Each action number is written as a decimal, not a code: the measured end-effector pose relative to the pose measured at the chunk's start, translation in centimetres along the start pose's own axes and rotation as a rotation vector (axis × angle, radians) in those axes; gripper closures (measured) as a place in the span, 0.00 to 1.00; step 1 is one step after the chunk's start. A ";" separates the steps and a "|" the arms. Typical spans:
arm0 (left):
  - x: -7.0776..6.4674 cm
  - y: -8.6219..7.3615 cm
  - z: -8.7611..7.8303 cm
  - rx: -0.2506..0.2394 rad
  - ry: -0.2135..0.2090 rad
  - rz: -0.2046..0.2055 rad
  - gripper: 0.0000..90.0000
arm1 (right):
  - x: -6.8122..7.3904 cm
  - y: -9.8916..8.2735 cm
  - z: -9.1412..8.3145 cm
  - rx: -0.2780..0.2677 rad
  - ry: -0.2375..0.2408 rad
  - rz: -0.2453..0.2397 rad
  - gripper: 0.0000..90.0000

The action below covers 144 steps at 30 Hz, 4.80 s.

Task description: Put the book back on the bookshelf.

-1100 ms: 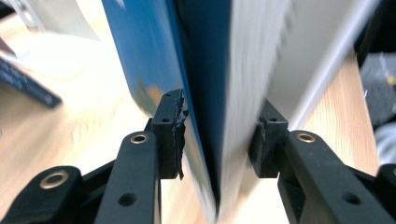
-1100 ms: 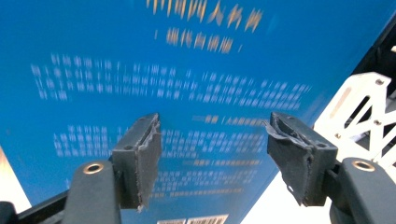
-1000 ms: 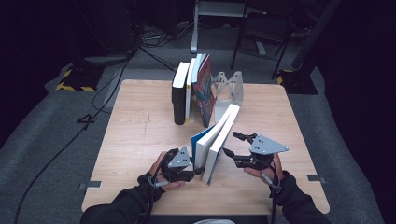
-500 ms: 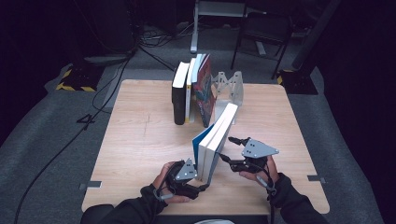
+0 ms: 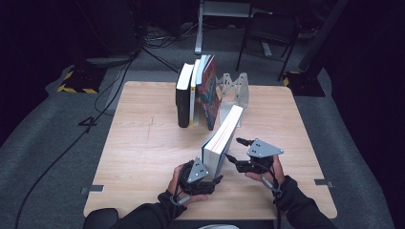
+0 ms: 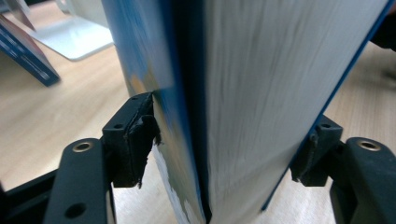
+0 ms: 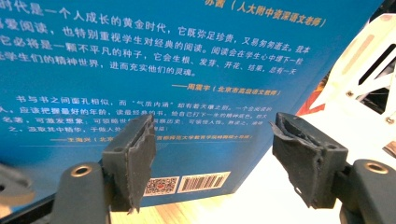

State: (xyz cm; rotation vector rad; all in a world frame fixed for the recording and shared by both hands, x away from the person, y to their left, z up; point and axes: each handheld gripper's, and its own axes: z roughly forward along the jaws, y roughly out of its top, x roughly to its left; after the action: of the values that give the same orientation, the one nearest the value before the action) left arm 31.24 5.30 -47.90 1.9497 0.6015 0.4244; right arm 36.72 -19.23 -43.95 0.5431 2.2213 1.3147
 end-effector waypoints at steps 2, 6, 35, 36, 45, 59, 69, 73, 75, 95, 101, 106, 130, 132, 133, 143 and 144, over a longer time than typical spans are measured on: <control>0.1 0.1 -0.3 -0.016 0.012 0.015 0.44 | -0.1 0.0 0.0 -0.001 -0.003 0.003 0.34; 1.0 0.3 -1.1 0.007 0.012 0.025 0.55 | -0.2 -0.1 -0.1 0.007 -0.004 0.010 0.34; 8.0 -1.7 -8.3 0.140 -0.286 0.131 0.65 | -0.9 -0.1 1.8 0.001 0.244 -0.002 0.33; 8.0 -1.7 -8.4 0.144 -0.283 0.137 0.64 | -0.6 0.2 2.5 0.002 0.279 -0.012 0.31; 8.4 -1.7 -8.9 0.141 -0.232 0.123 0.61 | 0.1 0.8 3.1 0.013 0.364 -0.098 0.52; 8.8 -1.6 -9.6 0.127 -0.176 0.112 0.54 | 1.2 2.7 1.2 -0.042 0.460 -0.133 0.54; 9.6 -0.9 -7.0 0.081 -0.180 0.045 0.42 | 1.9 3.8 -0.6 -0.029 0.396 -0.118 0.64; 9.4 -0.3 -5.3 0.070 -0.203 0.055 0.39 | 1.4 3.3 -1.8 -0.019 0.377 -0.096 0.66; 9.4 -0.1 -4.7 0.065 -0.216 0.060 0.37 | 1.2 3.2 -2.2 -0.016 0.370 -0.094 0.66; 7.8 2.6 1.5 0.082 -0.284 0.101 0.27 | -0.2 1.4 -7.3 0.060 0.242 -0.057 0.66; 7.7 2.6 1.4 0.083 -0.279 0.099 0.27 | -0.4 3.7 -7.5 0.068 0.245 -0.071 0.64; 7.7 2.6 1.4 0.084 -0.276 0.099 0.27 | -1.0 6.2 -8.2 0.054 0.273 -0.047 0.59; 7.8 1.8 1.1 0.134 -0.252 0.076 0.29 | -1.1 9.8 -5.9 0.171 0.310 -0.008 0.65; 8.1 1.3 0.1 0.170 -0.228 0.077 0.30 | -1.1 9.8 -5.9 0.168 0.300 0.000 0.66; 8.1 1.3 0.1 0.170 -0.228 0.077 0.29 | -1.2 9.8 -5.9 0.167 0.290 0.008 0.66; 7.9 -3.2 -5.7 0.336 -0.074 0.044 0.23 | -1.9 9.4 -6.6 0.175 0.236 0.049 0.67; 7.7 -3.6 -5.8 0.358 -0.080 0.063 0.22 | -1.9 9.3 -6.7 0.175 0.232 0.056 0.67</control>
State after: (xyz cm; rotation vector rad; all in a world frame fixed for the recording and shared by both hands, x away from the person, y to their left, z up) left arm 33.63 15.33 -48.43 2.3199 0.5962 0.2893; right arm 35.04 -20.69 -32.53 0.5432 2.5460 1.2738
